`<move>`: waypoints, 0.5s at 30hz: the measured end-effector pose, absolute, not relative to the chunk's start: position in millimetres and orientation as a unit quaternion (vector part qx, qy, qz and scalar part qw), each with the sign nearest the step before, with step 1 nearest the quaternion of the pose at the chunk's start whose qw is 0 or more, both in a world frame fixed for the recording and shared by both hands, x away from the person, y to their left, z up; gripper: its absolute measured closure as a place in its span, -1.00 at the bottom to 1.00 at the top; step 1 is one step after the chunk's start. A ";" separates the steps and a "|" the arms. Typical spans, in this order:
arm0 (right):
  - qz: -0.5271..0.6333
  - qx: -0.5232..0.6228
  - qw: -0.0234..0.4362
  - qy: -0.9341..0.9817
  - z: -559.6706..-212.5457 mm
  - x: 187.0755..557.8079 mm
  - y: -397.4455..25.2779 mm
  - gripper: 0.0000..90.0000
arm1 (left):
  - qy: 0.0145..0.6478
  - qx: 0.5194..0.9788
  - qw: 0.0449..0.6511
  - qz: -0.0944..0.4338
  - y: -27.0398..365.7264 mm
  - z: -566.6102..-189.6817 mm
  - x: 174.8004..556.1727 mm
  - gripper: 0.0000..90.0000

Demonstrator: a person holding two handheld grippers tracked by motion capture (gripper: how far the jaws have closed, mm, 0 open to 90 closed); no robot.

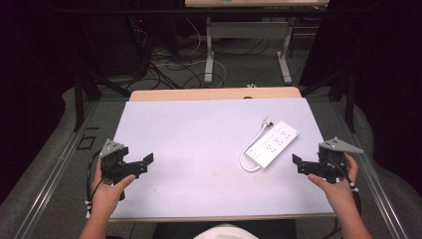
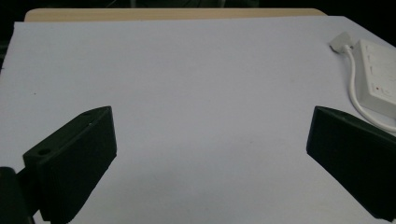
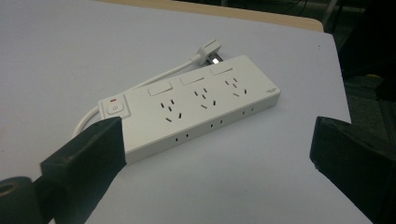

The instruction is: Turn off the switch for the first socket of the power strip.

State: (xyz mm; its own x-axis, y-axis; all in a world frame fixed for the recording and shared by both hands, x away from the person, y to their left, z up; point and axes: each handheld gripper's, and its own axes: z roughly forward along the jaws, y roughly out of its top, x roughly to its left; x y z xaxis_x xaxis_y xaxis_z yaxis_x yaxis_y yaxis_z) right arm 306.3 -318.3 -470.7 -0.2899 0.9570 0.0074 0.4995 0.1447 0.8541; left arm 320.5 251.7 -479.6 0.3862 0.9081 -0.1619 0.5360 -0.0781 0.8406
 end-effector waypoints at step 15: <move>0.387 0.521 0.283 0.707 -470.3 308.0 -312.8 -0.80 | 0.504 0.712 0.443 0.207 243.6 -480.9 318.7 -0.96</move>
